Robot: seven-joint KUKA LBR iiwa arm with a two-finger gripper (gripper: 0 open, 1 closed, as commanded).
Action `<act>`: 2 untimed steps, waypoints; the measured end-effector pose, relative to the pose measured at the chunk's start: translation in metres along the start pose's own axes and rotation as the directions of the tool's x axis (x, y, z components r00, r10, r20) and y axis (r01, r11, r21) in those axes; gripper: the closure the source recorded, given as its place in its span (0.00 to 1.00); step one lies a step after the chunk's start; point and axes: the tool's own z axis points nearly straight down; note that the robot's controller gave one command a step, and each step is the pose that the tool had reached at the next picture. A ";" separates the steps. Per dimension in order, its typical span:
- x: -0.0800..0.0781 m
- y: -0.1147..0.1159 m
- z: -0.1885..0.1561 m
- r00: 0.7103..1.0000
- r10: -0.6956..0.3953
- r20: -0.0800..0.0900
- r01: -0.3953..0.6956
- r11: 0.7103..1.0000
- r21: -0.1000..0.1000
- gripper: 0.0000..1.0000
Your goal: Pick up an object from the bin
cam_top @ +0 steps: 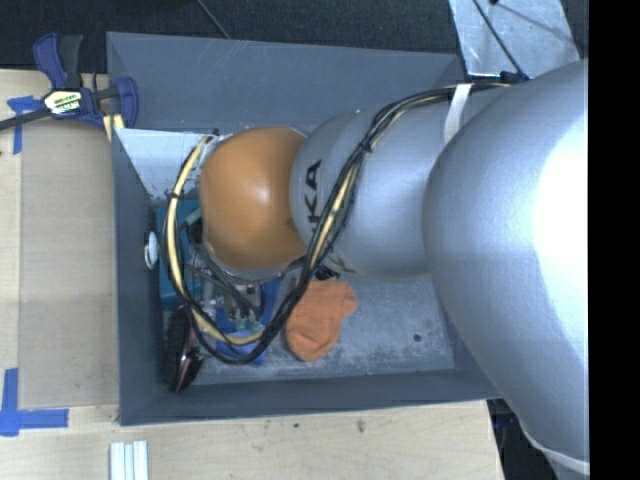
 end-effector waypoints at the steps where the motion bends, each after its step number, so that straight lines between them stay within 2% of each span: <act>1: -0.002 -0.001 -0.004 1.000 0.003 0.008 -0.003 1.000 -0.002 0.00; 2: 0.000 0.002 0.007 0.948 -0.317 0.007 0.317 0.948 0.001 0.00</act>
Offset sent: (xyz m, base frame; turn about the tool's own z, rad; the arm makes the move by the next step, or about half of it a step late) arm -0.0027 0.0037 -0.0198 -0.6659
